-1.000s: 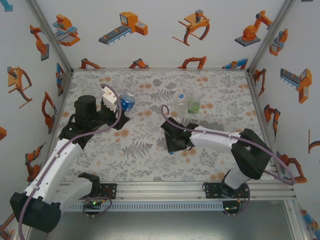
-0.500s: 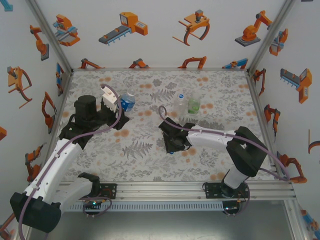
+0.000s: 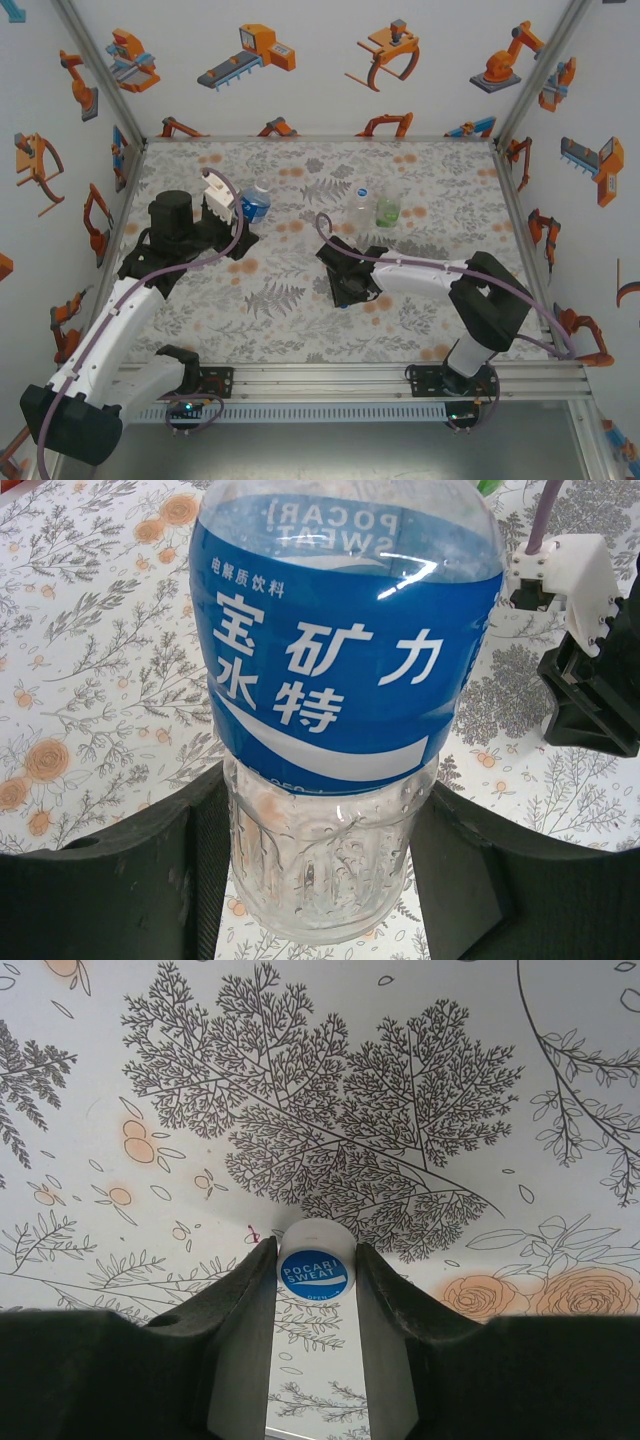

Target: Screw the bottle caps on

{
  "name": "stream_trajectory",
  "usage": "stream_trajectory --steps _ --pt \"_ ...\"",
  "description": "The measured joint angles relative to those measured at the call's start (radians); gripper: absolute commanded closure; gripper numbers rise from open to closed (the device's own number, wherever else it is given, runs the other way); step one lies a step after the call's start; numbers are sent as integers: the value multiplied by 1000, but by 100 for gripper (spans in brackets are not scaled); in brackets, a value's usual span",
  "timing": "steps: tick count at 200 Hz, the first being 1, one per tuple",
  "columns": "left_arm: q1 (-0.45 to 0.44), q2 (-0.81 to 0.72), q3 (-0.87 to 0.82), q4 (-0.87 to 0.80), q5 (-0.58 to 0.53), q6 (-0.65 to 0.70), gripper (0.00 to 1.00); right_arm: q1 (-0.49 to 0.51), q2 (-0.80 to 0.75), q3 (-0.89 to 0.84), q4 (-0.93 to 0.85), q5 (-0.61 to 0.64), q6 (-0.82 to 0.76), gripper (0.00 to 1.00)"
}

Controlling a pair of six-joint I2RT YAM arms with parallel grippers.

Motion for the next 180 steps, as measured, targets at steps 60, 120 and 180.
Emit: stream_trajectory --steps 60,120,180 --pt "-9 41 3 -9 50 13 100 -10 -95 2 -14 9 -23 70" --pt "-92 141 48 -79 158 102 100 -145 -366 14 30 -97 -116 74" --pt "-174 115 51 -159 268 273 100 -200 -591 26 195 -317 -286 76"
